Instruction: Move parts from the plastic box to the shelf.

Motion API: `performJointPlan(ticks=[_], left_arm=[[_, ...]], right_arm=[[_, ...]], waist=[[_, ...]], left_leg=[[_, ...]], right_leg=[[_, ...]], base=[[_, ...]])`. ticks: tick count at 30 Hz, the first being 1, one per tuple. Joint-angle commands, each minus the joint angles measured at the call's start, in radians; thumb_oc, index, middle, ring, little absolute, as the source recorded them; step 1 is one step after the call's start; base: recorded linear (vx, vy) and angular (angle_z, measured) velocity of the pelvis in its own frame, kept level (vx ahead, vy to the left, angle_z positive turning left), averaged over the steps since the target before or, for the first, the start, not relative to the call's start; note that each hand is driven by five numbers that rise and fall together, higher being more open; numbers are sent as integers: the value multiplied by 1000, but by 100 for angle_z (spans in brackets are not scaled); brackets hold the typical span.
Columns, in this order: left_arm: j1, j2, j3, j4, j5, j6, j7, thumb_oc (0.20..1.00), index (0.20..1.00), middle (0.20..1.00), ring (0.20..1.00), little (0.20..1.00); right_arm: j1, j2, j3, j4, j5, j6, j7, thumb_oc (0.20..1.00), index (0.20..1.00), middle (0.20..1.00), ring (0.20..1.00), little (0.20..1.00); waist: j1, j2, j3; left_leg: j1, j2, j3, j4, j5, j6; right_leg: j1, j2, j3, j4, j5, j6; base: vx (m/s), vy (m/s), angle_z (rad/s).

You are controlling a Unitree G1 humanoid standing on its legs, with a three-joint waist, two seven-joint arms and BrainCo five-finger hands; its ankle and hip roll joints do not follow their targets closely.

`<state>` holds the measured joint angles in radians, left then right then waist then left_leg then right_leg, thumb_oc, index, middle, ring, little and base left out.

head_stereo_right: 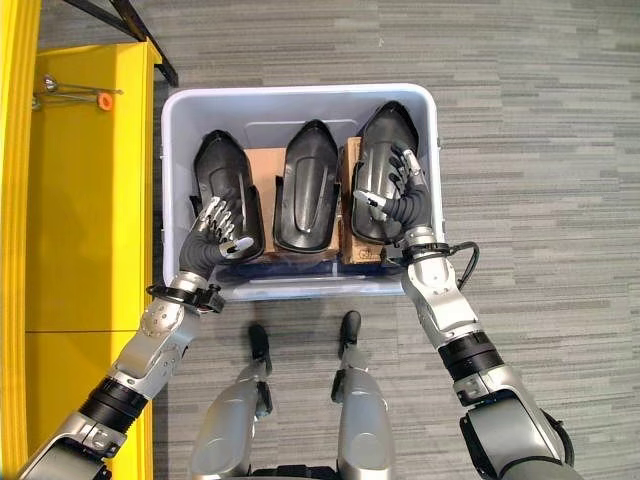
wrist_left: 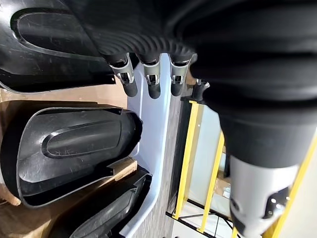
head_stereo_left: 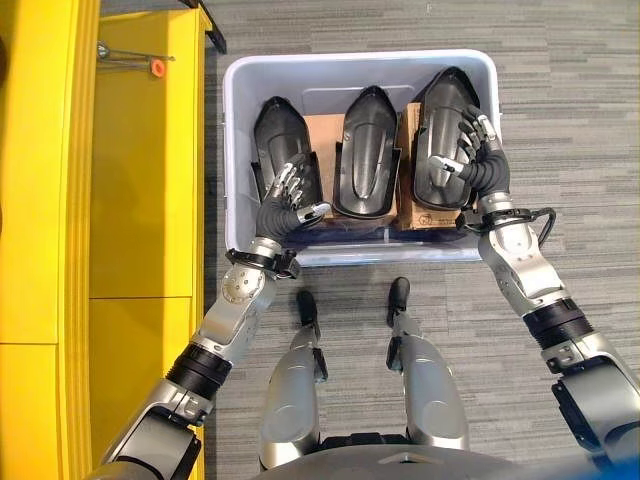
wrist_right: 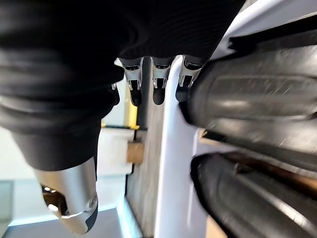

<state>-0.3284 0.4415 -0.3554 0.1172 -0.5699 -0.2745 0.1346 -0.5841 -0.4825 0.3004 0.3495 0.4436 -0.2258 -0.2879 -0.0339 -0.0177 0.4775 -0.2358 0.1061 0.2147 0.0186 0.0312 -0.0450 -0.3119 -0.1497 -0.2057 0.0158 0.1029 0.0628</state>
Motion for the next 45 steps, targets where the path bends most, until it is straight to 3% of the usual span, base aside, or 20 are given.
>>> performJointPlan(ticks=[1, 6, 14, 23, 45], left_arm=[[24, 0, -2, -77, 4, -76, 27, 1000, 1000, 1000, 1000, 1000], [10, -7, -14, -75, 13, -77, 36, 1000, 1000, 1000, 1000, 1000], [10, -18, -21, -79, 43, -82, 41, 1000, 1000, 1000, 1000, 1000], [13, -23, -31, -79, 64, -89, 37, 1000, 1000, 1000, 1000, 1000], [7, -24, -51, -85, 48, -96, 56, 1000, 1000, 1000, 1000, 1000]], right_arm=[[-21, 8, -13, -23, -43, -64, -61, 1000, 1000, 1000, 1000, 1000], [-32, 0, -42, 9, -81, -61, -106, 1000, 1000, 1000, 1000, 1000], [39, -46, -127, -24, -389, -12, -246, 1000, 1000, 1000, 1000, 1000], [116, -56, -150, -82, -545, 18, -272, 1000, 1000, 1000, 1000, 1000], [11, -33, -83, 45, -460, 15, -273, 1000, 1000, 1000, 1000, 1000]], waist=[[22, -14, -73], [21, -6, -57], [8, 11, -44], [-3, 16, -47], [12, 29, -38]], left_leg=[[-41, 87, -32, 48, 19, -61], [-54, 84, -31, 55, 16, -59], [-84, 76, -39, 77, 7, -57], [-112, 71, -52, 92, 3, -56], [-153, 65, -57, 106, 5, -52]], right_leg=[[-35, -124, 16, 91, 23, 114], [-56, -129, 22, 99, 23, 113], [-80, -141, 28, 112, 23, 115], [-99, -147, 26, 118, 25, 119], [-146, -149, 38, 139, 22, 113]], base=[[0, 0, 0], [1, -1, -4], [0, 2, -4], [0, 0, 0], [0, 0, 0]])
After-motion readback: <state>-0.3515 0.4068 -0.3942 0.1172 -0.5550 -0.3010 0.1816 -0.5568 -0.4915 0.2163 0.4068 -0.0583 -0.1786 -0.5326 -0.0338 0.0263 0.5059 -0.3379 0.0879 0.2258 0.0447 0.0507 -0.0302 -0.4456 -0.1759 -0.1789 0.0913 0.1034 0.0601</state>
